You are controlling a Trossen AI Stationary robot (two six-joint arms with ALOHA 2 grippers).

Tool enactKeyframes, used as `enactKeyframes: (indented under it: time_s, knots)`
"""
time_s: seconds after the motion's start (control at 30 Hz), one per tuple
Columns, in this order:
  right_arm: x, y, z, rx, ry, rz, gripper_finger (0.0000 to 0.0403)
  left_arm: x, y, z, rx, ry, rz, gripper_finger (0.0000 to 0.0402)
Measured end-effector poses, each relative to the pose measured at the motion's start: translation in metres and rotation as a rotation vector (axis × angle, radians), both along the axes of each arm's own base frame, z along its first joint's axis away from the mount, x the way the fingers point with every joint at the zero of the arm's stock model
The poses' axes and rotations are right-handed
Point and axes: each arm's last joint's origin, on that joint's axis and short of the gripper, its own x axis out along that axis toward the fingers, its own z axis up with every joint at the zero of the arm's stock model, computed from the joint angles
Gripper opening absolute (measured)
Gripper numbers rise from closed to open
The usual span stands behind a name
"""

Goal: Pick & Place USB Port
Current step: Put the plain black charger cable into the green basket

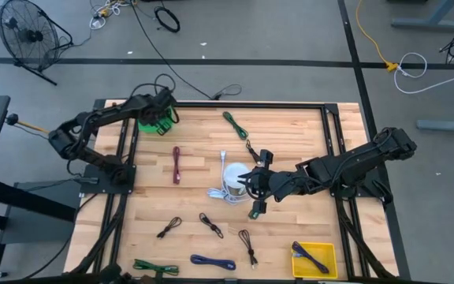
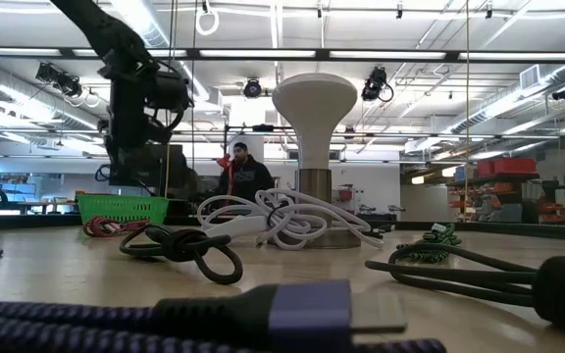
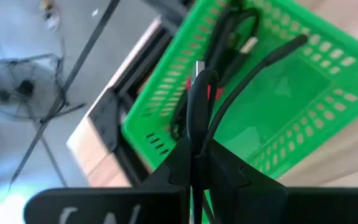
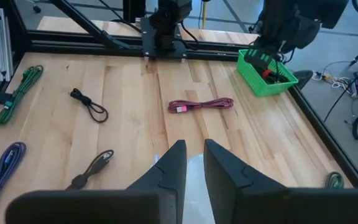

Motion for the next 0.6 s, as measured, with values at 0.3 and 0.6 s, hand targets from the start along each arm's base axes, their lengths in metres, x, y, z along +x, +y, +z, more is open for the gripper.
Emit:
enactKeyframes:
  time_s: [0.3, 0.6]
  knots:
    - [0.000, -0.001, 0.000, 0.008, -0.011, -0.037, 0.0057, -0.009, 0.014, -0.007, -0.037, -0.040, -0.129, 0.0028]
    - [0.003, -0.009, 0.000, 0.017, -0.013, -0.066, 0.0057, -0.024, 0.026, -0.007, -0.055, -0.091, -0.099, 0.0028]
